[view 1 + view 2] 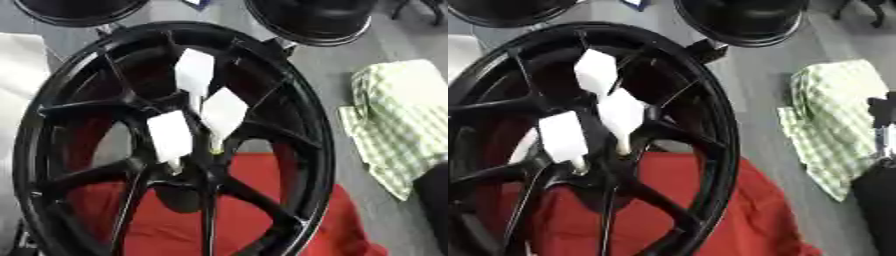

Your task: Pull the pin out of the wheel hub.

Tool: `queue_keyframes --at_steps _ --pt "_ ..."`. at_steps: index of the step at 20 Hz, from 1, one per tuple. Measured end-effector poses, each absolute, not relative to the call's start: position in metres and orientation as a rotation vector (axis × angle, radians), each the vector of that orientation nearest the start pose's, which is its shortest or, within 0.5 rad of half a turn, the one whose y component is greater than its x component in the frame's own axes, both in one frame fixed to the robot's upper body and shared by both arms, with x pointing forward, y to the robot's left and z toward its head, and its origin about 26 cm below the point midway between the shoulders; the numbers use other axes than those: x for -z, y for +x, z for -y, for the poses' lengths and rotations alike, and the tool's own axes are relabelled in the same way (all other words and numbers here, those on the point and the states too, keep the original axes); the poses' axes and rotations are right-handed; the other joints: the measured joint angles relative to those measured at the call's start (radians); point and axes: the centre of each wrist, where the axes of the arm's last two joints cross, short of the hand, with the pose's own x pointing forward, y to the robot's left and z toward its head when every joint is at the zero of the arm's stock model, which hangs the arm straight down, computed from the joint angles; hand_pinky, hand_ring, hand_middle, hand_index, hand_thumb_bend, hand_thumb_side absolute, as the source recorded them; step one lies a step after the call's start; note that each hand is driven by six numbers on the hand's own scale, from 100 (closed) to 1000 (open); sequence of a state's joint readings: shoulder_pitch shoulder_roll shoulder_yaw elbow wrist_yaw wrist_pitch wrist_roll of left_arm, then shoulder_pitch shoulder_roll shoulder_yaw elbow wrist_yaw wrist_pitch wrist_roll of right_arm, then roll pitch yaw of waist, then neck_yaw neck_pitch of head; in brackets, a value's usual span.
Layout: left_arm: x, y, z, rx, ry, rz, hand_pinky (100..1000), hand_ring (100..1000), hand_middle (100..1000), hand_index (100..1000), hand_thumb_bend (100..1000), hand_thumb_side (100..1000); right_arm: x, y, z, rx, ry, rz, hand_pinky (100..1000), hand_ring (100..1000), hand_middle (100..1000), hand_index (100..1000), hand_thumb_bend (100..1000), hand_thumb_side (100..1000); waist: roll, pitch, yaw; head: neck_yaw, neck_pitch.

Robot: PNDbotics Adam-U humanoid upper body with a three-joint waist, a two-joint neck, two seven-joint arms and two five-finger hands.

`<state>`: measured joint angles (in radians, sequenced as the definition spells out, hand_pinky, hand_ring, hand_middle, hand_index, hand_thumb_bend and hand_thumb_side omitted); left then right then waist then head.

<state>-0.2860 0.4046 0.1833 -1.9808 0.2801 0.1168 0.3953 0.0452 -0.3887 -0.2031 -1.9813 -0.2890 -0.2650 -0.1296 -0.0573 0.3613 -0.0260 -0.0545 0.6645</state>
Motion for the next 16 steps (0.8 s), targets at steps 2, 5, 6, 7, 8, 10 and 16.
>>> queue_keyframes --at_steps 2,5,6,7,8,10,16 --pt "-0.2175 0.2953 -0.3186 -0.287 0.311 2.174 743 531 558 668 100 761 -0.1317 0.2483 0.3523 0.052 -0.242 2.248 837 761 533 694 166 240 0.000 0.000 0.000 0.000 0.000" --pt "-0.2175 0.2953 -0.3186 -0.287 0.311 2.174 743 531 558 668 100 760 -0.1317 0.2483 0.3523 0.052 -0.241 2.248 837 761 533 694 166 239 0.000 0.000 -0.001 0.000 0.000" --pt "-0.2175 0.2953 -0.3186 -0.287 0.310 2.174 743 531 559 668 100 760 -0.1317 0.2483 0.3523 0.052 -0.241 2.248 837 761 533 694 166 239 -0.001 0.000 -0.001 0.000 0.000" --pt "-0.2175 0.2953 -0.3186 -0.287 0.310 2.174 743 531 559 668 100 760 -0.1317 0.2483 0.3523 0.051 -0.241 2.248 837 761 533 694 166 239 -0.001 0.000 -0.001 0.000 0.000" --pt "-0.2175 0.2953 -0.3186 -0.287 0.310 2.174 743 531 559 668 100 760 -0.1317 0.2483 0.3523 0.051 -0.241 2.249 837 761 533 694 166 239 -0.001 0.000 -0.001 0.000 0.000" --pt "-0.2175 0.2953 -0.3186 -0.287 0.310 2.174 743 531 559 668 100 759 -0.1317 0.2483 0.3523 0.050 -0.241 2.249 837 761 533 694 167 239 -0.001 0.000 -0.001 0.000 -0.004" --pt "-0.2175 0.2953 -0.3186 -0.287 0.310 2.174 743 532 559 668 100 759 -0.1316 0.2483 0.3523 0.050 -0.241 2.249 838 761 533 694 168 238 -0.001 0.000 -0.001 0.001 -0.008"
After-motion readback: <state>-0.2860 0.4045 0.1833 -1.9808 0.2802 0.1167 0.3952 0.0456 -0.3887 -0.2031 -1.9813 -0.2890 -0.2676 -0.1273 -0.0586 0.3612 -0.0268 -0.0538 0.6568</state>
